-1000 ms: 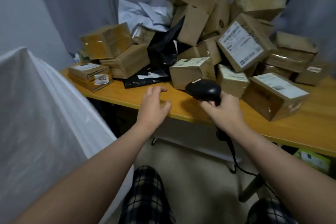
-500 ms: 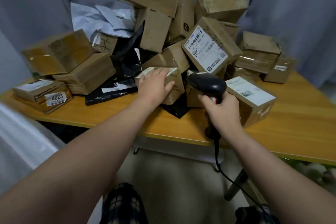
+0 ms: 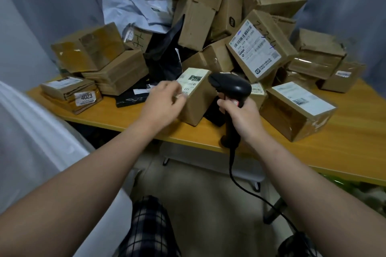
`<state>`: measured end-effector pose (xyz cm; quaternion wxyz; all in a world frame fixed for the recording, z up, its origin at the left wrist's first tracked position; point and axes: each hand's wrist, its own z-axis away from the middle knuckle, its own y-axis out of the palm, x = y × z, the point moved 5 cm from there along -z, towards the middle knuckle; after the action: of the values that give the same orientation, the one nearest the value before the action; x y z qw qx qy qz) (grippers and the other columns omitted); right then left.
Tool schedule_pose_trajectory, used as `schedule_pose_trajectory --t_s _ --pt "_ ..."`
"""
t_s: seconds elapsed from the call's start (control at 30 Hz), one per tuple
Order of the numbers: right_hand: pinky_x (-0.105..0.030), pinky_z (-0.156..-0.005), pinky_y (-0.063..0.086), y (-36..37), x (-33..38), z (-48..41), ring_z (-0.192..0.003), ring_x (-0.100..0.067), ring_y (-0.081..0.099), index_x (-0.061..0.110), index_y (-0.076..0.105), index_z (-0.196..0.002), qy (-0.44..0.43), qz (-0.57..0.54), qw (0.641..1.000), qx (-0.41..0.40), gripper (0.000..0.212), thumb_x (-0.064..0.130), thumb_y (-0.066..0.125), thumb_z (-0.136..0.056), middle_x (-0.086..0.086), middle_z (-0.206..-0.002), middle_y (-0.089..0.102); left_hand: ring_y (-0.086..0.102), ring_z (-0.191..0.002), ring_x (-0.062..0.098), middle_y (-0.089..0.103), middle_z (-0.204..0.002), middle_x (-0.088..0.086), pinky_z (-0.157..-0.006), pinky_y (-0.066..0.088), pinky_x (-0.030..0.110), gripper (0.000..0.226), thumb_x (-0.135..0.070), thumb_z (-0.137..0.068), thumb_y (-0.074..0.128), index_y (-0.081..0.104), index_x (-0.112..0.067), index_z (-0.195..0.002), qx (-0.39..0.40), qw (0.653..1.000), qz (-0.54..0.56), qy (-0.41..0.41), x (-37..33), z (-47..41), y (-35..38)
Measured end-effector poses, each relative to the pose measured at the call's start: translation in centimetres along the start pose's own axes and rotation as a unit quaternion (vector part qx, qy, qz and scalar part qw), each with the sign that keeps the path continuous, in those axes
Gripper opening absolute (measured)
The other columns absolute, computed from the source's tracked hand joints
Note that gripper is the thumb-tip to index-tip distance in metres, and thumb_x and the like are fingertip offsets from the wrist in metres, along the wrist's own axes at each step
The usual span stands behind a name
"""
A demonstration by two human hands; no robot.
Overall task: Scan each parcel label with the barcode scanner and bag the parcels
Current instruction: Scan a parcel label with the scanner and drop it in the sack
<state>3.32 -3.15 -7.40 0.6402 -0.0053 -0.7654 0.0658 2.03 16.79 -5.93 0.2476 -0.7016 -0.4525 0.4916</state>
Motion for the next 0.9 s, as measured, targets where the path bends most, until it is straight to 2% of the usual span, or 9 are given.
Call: schedule_pose_trajectory --t_s 0.07,0.17,0.3,0.4,0.53,0.63,0.73,0.83,0.9 --pt "-0.03 -0.083 0.052 0.6 -0.2 0.1 -0.087 -0.014 0.062 0.021 0.061 -0.085 0.002 -0.003 1.0 -0.028 0.01 0.014 0.068 -0.086 0.001 -0.086 0.064 0.043 -0.115 0.032 0.048 -0.122 0.014 -0.088 0.038 0.038 0.05 -0.06 -0.088 0.051 0.047 -0.015 -0.109 0.033 0.997 -0.034 -0.069 -1.1 -0.9 1.3" --pt "-0.046 -0.092 0.053 0.4 -0.5 0.5 -0.095 -0.025 0.065 0.018 0.062 -0.085 0.001 -0.008 0.998 -0.068 0.008 0.013 0.068 -0.084 0.002 -0.086 0.065 0.044 -0.117 0.037 0.045 -0.127 0.017 -0.094 0.041 0.045 0.07 -0.058 -0.081 0.064 0.037 -0.013 -0.127 0.042 0.989 -0.078 -0.118 -1.6 -1.3 2.3" --pt "-0.026 -0.077 0.048 -1.1 -0.1 1.2 -0.091 -0.014 0.062 0.01 0.063 -0.102 -0.029 0.018 0.997 -0.069 0.02 0.016 0.07 -0.084 0.002 -0.089 0.064 0.045 -0.121 0.03 0.048 -0.132 0.006 -0.096 0.033 0.046 0.08 -0.044 -0.072 0.075 0.032 -0.022 -0.134 0.081 0.994 -0.053 -0.057 -0.6 -0.7 0.7" --pt "-0.01 -0.066 0.044 -1.6 0.6 1.6 -0.078 -0.004 0.058 0.015 0.063 -0.086 -0.04 0.02 0.998 -0.044 0.006 0.014 0.068 -0.086 0.007 -0.076 0.059 0.029 -0.137 0.027 0.03 -0.151 0.002 -0.11 0.026 0.047 0.102 -0.045 -0.067 0.07 0.017 -0.026 -0.152 0.199 0.977 -0.075 0.005 0.1 0.4 -1.0" --pt "-0.012 -0.066 0.043 -0.4 2.1 1.7 -0.074 -0.001 0.056 0.022 0.059 -0.078 -0.056 0.038 0.998 0.011 0.015 0.013 0.068 -0.087 0.009 -0.074 0.057 0.009 -0.142 0.023 0.011 -0.158 -0.006 -0.115 0.014 0.043 0.078 -0.012 -0.087 0.061 0.025 -0.042 -0.148 0.3 0.948 -0.082 0.065 0.1 1.3 -1.9" --pt "-0.021 -0.074 0.045 0.8 2.4 1.1 -0.081 -0.008 0.057 0.002 0.063 -0.095 -0.043 0.066 0.995 0.06 0.019 0.015 0.071 -0.085 -0.006 -0.086 0.062 0.014 -0.142 0.023 0.011 -0.156 -0.006 -0.113 0.023 0.037 0.067 -0.007 -0.092 0.052 0.036 -0.047 -0.143 0.274 0.961 0.021 0.019 -0.1 2.4 -1.6" --pt "-0.02 -0.073 0.044 1.7 1.8 1.0 -0.086 -0.012 0.056 0.003 0.062 -0.109 -0.013 0.094 0.992 0.078 0.031 0.013 0.074 -0.082 -0.012 -0.099 0.065 0.022 -0.141 0.022 0.015 -0.156 0.001 -0.103 0.026 0.027 0.066 -0.018 -0.094 0.053 0.023 -0.037 -0.15 0.151 0.961 0.209 -0.097 0.5 4.2 -0.9" --pt "-0.013 -0.062 0.041 2.0 1.1 1.3 -0.078 -0.004 0.054 0.017 0.058 -0.098 -0.017 0.091 0.994 0.052 0.023 0.011 0.074 -0.082 0.004 -0.088 0.058 0.024 -0.142 0.025 0.014 -0.16 0.006 -0.11 0.027 0.036 0.087 -0.054 -0.09 0.055 0.005 -0.023 -0.154 0.054 0.913 0.305 -0.266 2.3 6.4 0.8" --pt "-0.005 -0.06 0.041 2.1 0.7 1.9 -0.076 0.001 0.053 0.017 0.056 -0.105 -0.035 0.061 0.997 0.022 0.031 0.007 0.074 -0.081 0.009 -0.088 0.058 0.042 -0.124 0.018 0.034 -0.15 0.001 -0.092 0.041 0.026 0.092 -0.061 -0.084 0.058 0.012 -0.019 -0.153 0.069 0.873 0.377 -0.302 2.2 7.5 2.2"
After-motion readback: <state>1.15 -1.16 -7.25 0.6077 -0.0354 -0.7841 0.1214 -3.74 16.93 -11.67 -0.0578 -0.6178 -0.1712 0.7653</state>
